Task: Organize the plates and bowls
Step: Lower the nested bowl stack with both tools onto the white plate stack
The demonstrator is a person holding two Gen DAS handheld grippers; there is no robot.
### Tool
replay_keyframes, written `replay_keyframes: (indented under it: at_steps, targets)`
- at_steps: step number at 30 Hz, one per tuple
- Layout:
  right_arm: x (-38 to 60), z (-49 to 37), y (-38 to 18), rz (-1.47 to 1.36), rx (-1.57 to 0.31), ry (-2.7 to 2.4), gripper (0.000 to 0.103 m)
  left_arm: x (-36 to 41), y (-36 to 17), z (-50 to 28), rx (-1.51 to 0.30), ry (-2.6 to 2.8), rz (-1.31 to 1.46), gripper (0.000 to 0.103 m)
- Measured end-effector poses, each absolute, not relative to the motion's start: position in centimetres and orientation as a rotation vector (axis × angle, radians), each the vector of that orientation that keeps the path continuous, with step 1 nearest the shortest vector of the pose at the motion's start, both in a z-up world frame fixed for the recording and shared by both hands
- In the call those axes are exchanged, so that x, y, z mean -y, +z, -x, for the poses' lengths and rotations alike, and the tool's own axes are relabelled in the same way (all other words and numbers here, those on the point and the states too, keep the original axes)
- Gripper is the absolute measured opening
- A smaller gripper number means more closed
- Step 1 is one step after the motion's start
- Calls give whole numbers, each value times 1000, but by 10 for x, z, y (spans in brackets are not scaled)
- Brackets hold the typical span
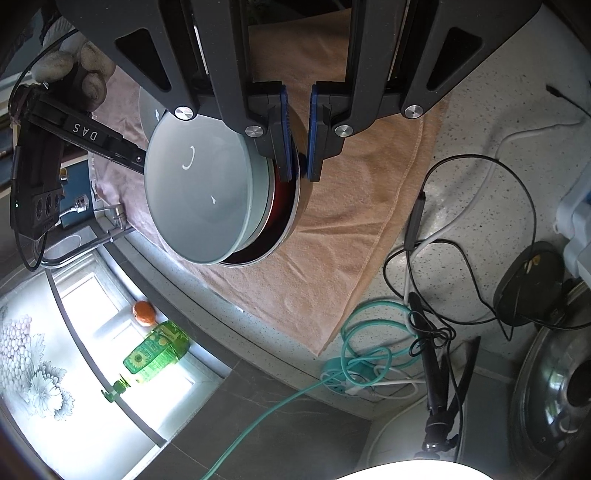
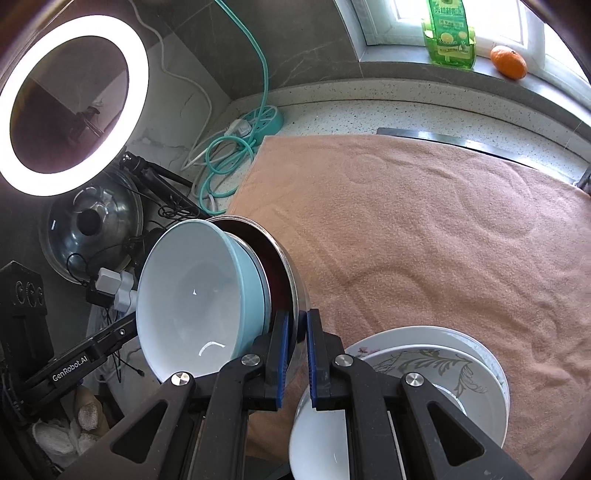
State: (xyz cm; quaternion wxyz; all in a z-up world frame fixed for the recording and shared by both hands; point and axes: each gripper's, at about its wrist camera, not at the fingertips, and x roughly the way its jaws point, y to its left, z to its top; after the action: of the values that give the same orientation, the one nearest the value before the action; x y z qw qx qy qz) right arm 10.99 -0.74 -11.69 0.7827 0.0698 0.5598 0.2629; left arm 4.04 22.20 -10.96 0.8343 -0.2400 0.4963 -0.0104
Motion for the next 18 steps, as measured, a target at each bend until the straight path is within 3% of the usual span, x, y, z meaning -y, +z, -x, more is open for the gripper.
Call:
replay_keyframes:
  at_steps: [18]
  targets:
    - [66, -88, -100, -195, -1175, 512, 9, -172, -96, -34, -1050, -102, 464, 7]
